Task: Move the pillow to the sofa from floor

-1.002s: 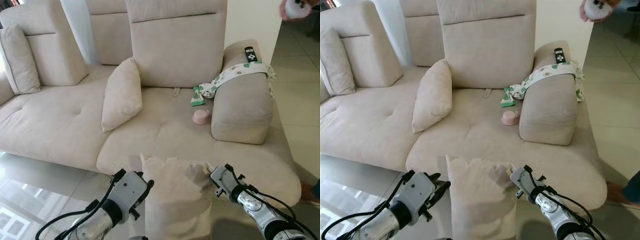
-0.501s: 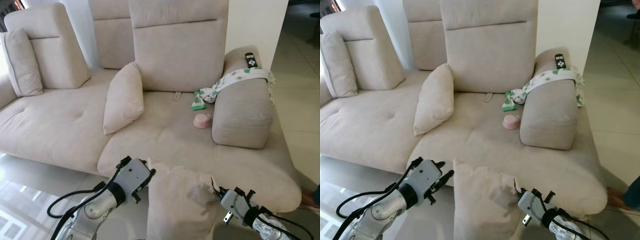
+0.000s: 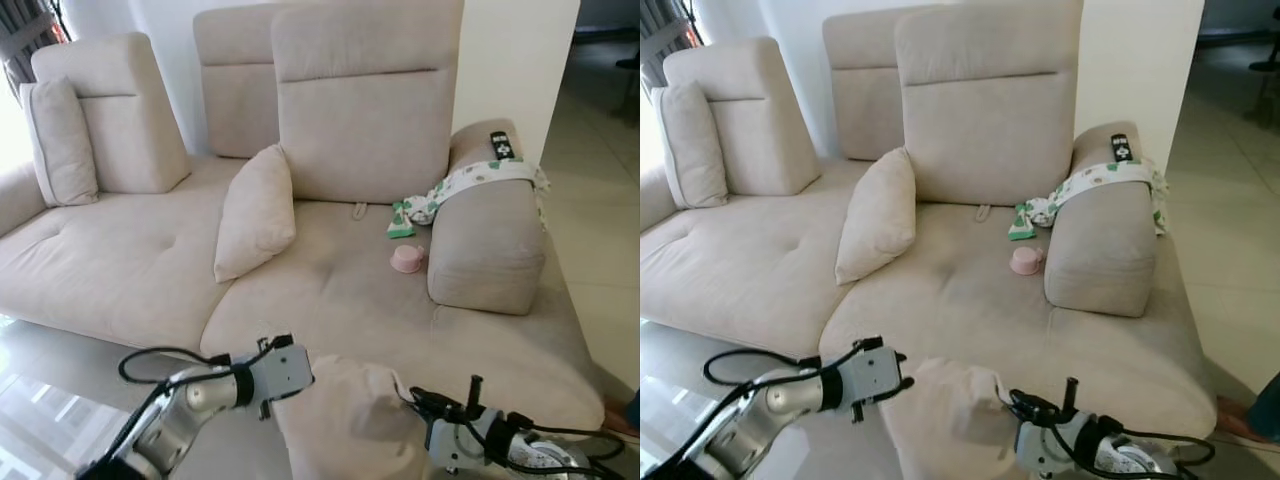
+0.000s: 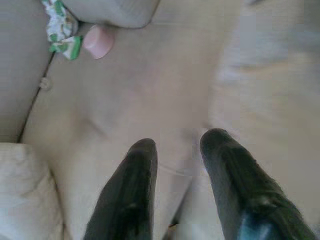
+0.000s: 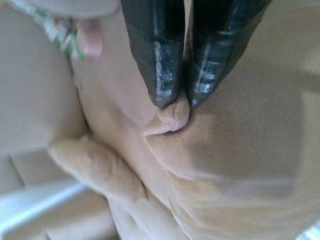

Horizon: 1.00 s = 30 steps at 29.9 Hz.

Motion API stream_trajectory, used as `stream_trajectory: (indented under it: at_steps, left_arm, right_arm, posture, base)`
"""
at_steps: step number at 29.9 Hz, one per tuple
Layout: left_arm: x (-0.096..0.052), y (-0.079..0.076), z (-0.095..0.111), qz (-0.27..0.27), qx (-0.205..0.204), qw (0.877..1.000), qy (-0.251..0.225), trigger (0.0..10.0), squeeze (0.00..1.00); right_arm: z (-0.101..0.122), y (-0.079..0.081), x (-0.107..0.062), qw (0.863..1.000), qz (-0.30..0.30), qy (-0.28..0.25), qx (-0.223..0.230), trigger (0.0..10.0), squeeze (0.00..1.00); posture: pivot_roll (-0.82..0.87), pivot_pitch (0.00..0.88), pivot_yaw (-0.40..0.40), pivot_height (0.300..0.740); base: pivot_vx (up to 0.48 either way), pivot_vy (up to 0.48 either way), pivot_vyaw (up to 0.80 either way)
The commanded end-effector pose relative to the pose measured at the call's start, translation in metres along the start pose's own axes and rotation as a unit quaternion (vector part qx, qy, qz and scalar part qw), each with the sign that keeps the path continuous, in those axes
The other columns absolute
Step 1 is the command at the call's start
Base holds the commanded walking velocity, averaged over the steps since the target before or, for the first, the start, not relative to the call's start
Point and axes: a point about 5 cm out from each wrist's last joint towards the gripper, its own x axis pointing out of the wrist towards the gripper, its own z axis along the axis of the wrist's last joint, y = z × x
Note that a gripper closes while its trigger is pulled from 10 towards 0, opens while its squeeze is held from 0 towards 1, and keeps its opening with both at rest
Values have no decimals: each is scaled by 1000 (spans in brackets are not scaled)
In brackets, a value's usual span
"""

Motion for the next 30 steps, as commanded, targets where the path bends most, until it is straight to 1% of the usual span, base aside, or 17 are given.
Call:
stream_trajectory:
  at_steps: [1,2,5,6,7,8,10,11,14,15,17,18,19,23,26,28,30]
  left_arm:
    - [-1,-1,-7,-4,5,1000,15,10000,157]
    - [-1,2,-8,-7,5,1000,14,10000,1000]
    - [-2,5,-15,-32,30,998,36,10000,1000]
    - [-4,6,-20,-48,48,996,53,10000,918]
    - [-4,6,-20,-48,48,996,53,10000,918]
    - [-8,6,-27,-76,66,992,76,10000,0]
    - [-13,8,-31,-98,68,989,86,10000,0]
    - [-13,8,-31,-98,68,989,86,10000,0]
    - [-28,13,-39,-160,71,979,109,10000,0]
    - [-28,13,-39,-160,71,979,109,10000,0]
    - [-44,9,-48,-221,75,964,127,10000,0]
    - [-48,7,-51,-237,70,960,130,10000,0]
    - [-48,7,-51,-237,70,960,130,10000,0]
    - [-53,0,-57,-270,64,951,135,10000,0]
    - [-51,-8,-60,-295,59,944,137,10000,0]
    - [-50,-10,-60,-299,59,943,136,10000,0]
    - [-47,-12,-58,-304,57,942,130,10000,859]
  right_arm:
    - [10,-3,3,1000,4,-24,-17,0,0]
    - [14,-5,2,999,5,-28,-23,0,0]
    - [15,-11,1,999,1,-27,-30,0,0]
    - [14,-13,0,999,-1,-21,-32,0,0]
    - [14,-13,0,999,-1,-21,-32,0,0]
    - [11,-14,-1,999,-4,-14,-32,0,0]
    - [10,-14,-2,999,-3,-10,-33,0,0]
    - [10,-14,-2,999,-3,-10,-33,0,0]
    - [9,-12,-5,999,2,-1,-34,0,0]
    - [9,-12,-5,999,2,-1,-34,0,0]
    - [10,-13,-9,999,-4,6,-33,0,0]
    - [10,-14,-11,999,-8,9,-34,0,0]
    - [10,-14,-11,999,-8,9,-34,0,0]
    - [13,-18,-14,999,-17,17,-36,0,0]
    - [21,-25,-13,999,-28,7,-45,0,0]
    - [24,-28,-12,998,-31,2,-48,0,0]
    - [29,-33,-10,998,-40,-5,-55,0,0]
  posture:
    - [91,0,134,565]
    - [89,0,128,565]
    - [84,0,121,565]
    - [85,0,116,565]
    - [85,0,116,565]
    - [85,0,111,565]
    - [83,0,107,565]
    - [83,0,107,565]
    - [84,0,103,565]
    - [84,0,103,565]
    - [83,0,101,565]
    - [78,0,100,565]
    - [78,0,100,565]
    - [67,0,102,565]
    - [54,0,104,565]
    - [54,0,104,565]
    - [47,0,104,565]
  base:
    - [0,0,0]
    - [0,0,0]
    - [0,0,0]
    - [0,0,0]
    - [0,0,0]
    - [0,0,0]
    - [0,0,0]
    - [0,0,0]
    - [0,0,0]
    - [0,0,0]
    - [0,0,0]
    - [0,0,0]
    - [0,0,0]
    - [0,0,0]
    - [0,0,0]
    - [0,0,0]
    - [0,0,0]
